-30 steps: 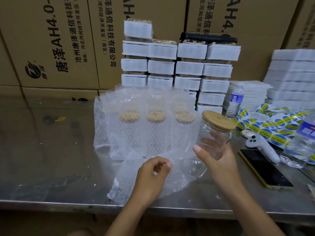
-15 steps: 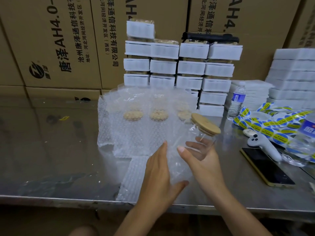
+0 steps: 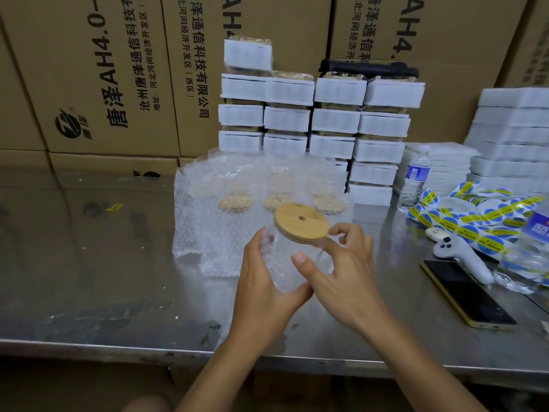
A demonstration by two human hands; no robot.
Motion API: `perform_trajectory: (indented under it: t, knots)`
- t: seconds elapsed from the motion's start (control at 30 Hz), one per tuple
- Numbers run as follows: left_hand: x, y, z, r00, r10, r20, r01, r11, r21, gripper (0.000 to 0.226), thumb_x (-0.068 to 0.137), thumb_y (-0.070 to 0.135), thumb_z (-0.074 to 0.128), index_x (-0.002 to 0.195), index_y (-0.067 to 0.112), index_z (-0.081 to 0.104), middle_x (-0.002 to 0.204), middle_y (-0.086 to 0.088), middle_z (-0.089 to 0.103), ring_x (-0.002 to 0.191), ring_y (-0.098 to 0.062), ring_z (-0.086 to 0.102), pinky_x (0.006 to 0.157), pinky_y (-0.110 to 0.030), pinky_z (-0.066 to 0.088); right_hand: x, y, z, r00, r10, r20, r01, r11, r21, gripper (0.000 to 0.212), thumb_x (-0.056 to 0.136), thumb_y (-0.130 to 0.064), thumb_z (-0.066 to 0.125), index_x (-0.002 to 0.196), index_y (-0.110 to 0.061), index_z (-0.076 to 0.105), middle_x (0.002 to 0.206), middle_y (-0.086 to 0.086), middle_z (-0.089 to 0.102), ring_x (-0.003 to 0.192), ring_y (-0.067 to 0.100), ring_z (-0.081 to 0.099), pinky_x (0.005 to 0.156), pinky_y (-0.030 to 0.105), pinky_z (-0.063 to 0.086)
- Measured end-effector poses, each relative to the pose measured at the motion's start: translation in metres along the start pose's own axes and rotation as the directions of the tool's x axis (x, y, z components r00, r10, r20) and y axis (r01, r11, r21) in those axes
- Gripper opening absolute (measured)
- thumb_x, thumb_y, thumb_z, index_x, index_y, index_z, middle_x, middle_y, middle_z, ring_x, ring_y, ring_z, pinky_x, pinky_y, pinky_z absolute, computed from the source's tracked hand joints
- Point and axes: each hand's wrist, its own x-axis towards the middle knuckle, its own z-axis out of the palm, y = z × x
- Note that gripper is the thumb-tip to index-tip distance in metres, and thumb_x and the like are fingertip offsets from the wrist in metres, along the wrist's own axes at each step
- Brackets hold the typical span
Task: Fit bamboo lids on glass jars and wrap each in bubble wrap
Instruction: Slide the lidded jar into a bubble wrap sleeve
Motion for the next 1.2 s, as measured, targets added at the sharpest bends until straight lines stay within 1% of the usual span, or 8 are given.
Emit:
perform_trajectory:
  t: [0.1, 0.17, 0.3, 0.43, 0.57, 0.77, 0.97, 1.2]
  knots:
    - [0.001, -0.001, -0.003, 1.0, -0.012, 0.009, 0.012, 0.999, -0.035, 0.092, 0.055, 0.05, 0.076, 0.135, 0.032, 0.035, 0.13, 0.013, 0.049, 0.116, 0.002, 0.052, 0.084, -0.012, 0.048, 0.001, -0.003, 0.002, 0.998, 0.02, 0.055, -0.021, 1.0, 0.012, 0.081, 0.059, -0.091, 0.03, 0.109, -0.035, 0.059, 0.145, -0.019, 0.012, 0.136, 0.0, 0.004, 0.111, 0.032, 0.018]
    - [0.001, -0.002, -0.004, 1.0, -0.029, 0.006, 0.029, 0.998, -0.061, 0.087, 0.055, 0.05, 0.076, 0.132, 0.032, 0.038, 0.124, 0.017, 0.051, 0.113, 0.003, 0.053, 0.08, -0.007, 0.045, 0.0, -0.003, 0.003, 0.988, 0.053, 0.145, -0.075, 0.986, 0.147, 0.078, 0.059, -0.093, 0.032, 0.109, -0.037, 0.052, 0.151, -0.017, 0.011, 0.141, 0.004, 0.009, 0.11, 0.029, 0.024]
    - [0.009, -0.004, -0.011, 0.996, -0.086, 0.005, 0.085, 0.984, -0.157, 0.076, 0.058, 0.049, 0.083, 0.12, 0.026, 0.045, 0.105, 0.021, 0.06, 0.096, 0.007, 0.061, 0.07, -0.006, 0.047, -0.002, -0.001, 0.004, 0.971, -0.007, 0.24, -0.111, 0.875, 0.472, 0.062, 0.066, -0.079, 0.052, 0.117, -0.045, 0.045, 0.13, -0.017, 0.051, 0.121, -0.002, 0.048, 0.098, 0.024, 0.044]
    - [0.021, -0.007, -0.02, 0.975, -0.218, 0.038, 0.22, 0.944, -0.246, 0.077, 0.061, 0.054, 0.083, 0.123, 0.021, 0.051, 0.108, 0.008, 0.067, 0.097, 0.0, 0.064, 0.071, -0.013, 0.05, -0.005, 0.01, 0.016, 0.979, -0.028, 0.203, -0.108, 0.771, 0.627, 0.086, 0.064, -0.061, 0.075, 0.134, -0.058, 0.024, 0.128, -0.025, 0.052, 0.117, -0.008, 0.051, 0.095, 0.014, 0.043]
    - [0.027, -0.011, -0.026, 0.953, -0.276, 0.123, 0.302, 0.893, -0.334, 0.068, 0.057, 0.058, 0.075, 0.115, 0.026, 0.058, 0.106, 0.009, 0.072, 0.099, -0.008, 0.068, 0.089, -0.034, 0.051, -0.011, 0.015, 0.036, 0.99, -0.023, 0.142, -0.069, 0.791, 0.608, 0.075, 0.066, -0.053, 0.079, 0.129, -0.049, 0.038, 0.132, -0.031, 0.045, 0.121, -0.014, 0.043, 0.096, 0.004, 0.036]
    - [0.032, -0.006, -0.032, 0.96, -0.211, 0.183, 0.264, 0.898, -0.351, 0.063, 0.066, 0.054, 0.075, 0.12, 0.027, 0.057, 0.112, 0.007, 0.071, 0.106, -0.012, 0.066, 0.092, -0.036, 0.049, -0.005, 0.0, 0.05, 0.992, -0.077, 0.103, -0.012, 0.746, 0.666, 0.07, 0.073, -0.052, 0.068, 0.131, -0.053, 0.031, 0.127, -0.053, 0.035, 0.121, -0.025, 0.034, 0.088, -0.006, 0.03]
    - [0.039, -0.001, -0.038, 0.973, -0.166, 0.164, 0.212, 0.919, -0.333, 0.066, 0.067, 0.057, 0.072, 0.125, 0.028, 0.055, 0.117, 0.008, 0.068, 0.111, -0.011, 0.064, 0.099, -0.038, 0.047, 0.004, -0.01, 0.057, 0.996, -0.082, 0.042, 0.027, 0.698, 0.716, 0.072, 0.075, -0.043, 0.072, 0.133, -0.051, 0.031, 0.135, -0.045, 0.035, 0.127, -0.018, 0.035, 0.095, 0.0, 0.031]
    - [0.044, 0.005, -0.045, 0.984, -0.128, 0.125, 0.162, 0.932, -0.323, 0.058, 0.068, 0.057, 0.074, 0.114, 0.022, 0.062, 0.101, 0.009, 0.073, 0.095, -0.006, 0.069, 0.072, -0.011, 0.051, 0.011, -0.016, 0.064, 0.998, -0.065, 0.007, 0.038, 0.663, 0.748, 0.076, 0.07, -0.038, 0.078, 0.131, -0.051, 0.035, 0.127, -0.02, 0.057, 0.12, 0.005, 0.055, 0.095, 0.019, 0.047]
